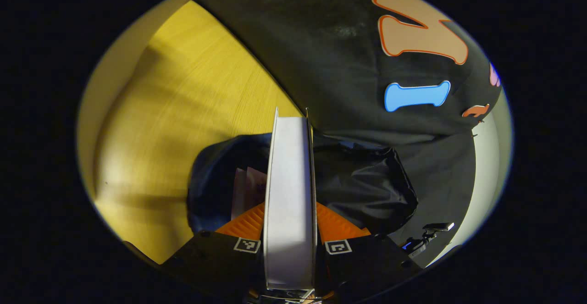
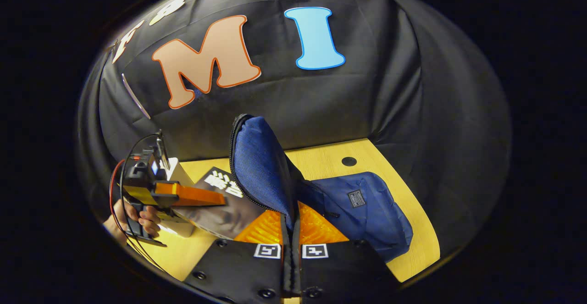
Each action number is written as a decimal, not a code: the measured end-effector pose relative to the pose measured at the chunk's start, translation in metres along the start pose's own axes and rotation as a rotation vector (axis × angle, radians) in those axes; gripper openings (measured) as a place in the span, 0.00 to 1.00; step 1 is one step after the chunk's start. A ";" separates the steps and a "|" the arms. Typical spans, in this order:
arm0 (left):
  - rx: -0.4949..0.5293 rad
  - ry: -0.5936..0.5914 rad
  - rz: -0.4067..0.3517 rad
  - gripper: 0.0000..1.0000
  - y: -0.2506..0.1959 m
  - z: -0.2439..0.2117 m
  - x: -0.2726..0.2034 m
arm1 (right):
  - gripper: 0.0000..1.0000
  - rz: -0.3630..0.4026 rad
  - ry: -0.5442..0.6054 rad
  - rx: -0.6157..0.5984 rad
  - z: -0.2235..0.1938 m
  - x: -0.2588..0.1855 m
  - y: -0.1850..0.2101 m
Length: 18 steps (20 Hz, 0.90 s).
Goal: Open the schoolbag, grab two books from the bookshelf and put them into the schoolbag.
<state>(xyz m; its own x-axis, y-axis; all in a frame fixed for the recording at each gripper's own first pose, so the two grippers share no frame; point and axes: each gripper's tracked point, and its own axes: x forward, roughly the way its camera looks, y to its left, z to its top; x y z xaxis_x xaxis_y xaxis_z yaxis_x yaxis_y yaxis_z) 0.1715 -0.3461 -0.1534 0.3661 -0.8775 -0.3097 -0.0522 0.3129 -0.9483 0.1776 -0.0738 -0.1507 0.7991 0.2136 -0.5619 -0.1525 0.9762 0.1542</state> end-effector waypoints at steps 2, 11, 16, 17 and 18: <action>-0.016 0.008 -0.021 0.37 -0.004 -0.014 0.015 | 0.07 0.002 -0.002 -0.003 0.001 0.000 0.000; -0.186 -0.040 -0.133 0.36 -0.002 -0.040 0.062 | 0.04 0.034 -0.014 -0.031 0.008 -0.002 0.014; -0.246 -0.016 -0.151 0.36 0.006 -0.065 0.086 | 0.00 0.047 -0.004 -0.079 0.004 0.000 0.023; -0.254 -0.010 -0.157 0.36 0.005 -0.069 0.085 | 0.00 0.048 -0.002 -0.085 0.004 0.000 0.024; -0.251 -0.015 -0.156 0.36 0.005 -0.068 0.085 | 0.00 0.047 -0.001 -0.089 0.004 0.002 0.025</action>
<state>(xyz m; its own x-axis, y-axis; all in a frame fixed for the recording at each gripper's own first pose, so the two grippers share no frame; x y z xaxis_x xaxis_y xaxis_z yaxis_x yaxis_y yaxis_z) 0.1388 -0.4444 -0.1888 0.4012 -0.9020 -0.1595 -0.2217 0.0733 -0.9724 0.1776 -0.0494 -0.1451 0.7904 0.2594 -0.5550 -0.2413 0.9645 0.1072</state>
